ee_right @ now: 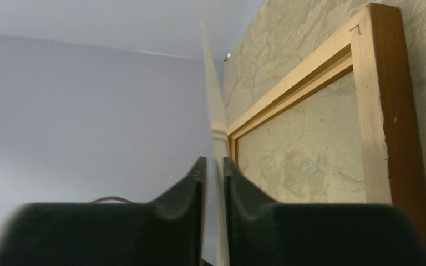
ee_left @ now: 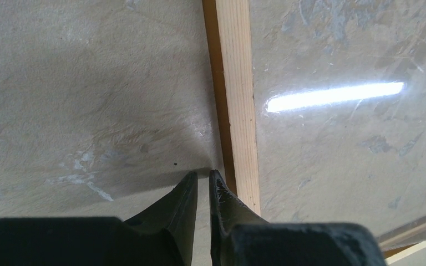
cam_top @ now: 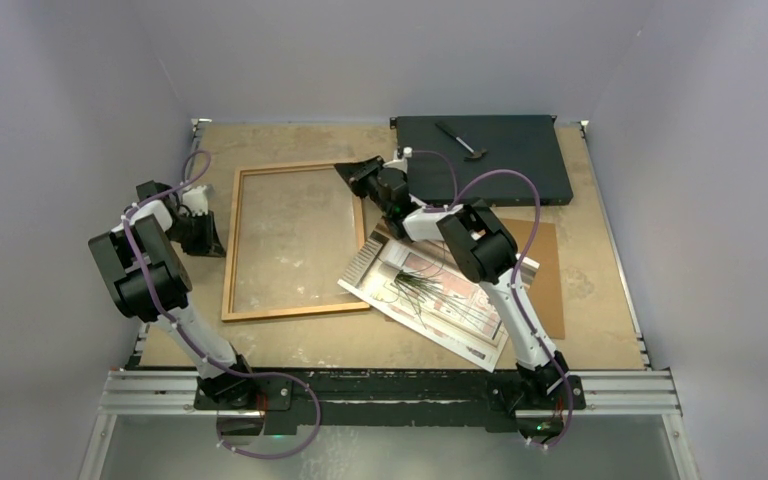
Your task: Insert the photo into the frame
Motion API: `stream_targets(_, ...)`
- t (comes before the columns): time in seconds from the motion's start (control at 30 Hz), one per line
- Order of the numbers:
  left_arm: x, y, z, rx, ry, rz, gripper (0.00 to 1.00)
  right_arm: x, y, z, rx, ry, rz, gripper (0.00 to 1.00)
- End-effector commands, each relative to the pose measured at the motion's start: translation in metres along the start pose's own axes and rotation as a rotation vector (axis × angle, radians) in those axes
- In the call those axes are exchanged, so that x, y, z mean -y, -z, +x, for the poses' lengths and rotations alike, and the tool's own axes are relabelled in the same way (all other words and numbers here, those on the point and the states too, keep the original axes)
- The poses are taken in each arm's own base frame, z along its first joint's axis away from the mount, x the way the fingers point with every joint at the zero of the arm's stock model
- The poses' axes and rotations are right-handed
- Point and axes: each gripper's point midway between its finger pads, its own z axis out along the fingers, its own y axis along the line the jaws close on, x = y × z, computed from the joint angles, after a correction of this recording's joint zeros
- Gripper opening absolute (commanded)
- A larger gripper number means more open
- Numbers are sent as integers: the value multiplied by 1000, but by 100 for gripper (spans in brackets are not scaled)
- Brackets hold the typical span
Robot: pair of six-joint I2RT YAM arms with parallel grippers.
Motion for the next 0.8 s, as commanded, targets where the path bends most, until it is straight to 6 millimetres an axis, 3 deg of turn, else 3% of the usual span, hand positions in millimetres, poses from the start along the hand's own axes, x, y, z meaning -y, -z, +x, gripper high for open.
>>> stream_targets(0.0, 0, 2, -15, 39, -32, 18, 11, -38, 4, 15, -74, 9, -82, 32)
stream_targets(0.1, -1, 2, -15, 39, -33, 13, 11, -44, 17, 30, -174, 47, -104, 52)
stream_targets(0.2, -1, 2, -15, 38, -30, 10, 10, -50, 28, 39, -259, 133, -98, 60)
stream_targets(0.53, -1, 4, -14, 43, -34, -1, 9, -43, 78, 47, -399, 214, -44, 65)
stream_targets(0.77, -2, 4, -13, 41, -29, -4, 9, -33, 98, 56, -475, 239, -18, 60)
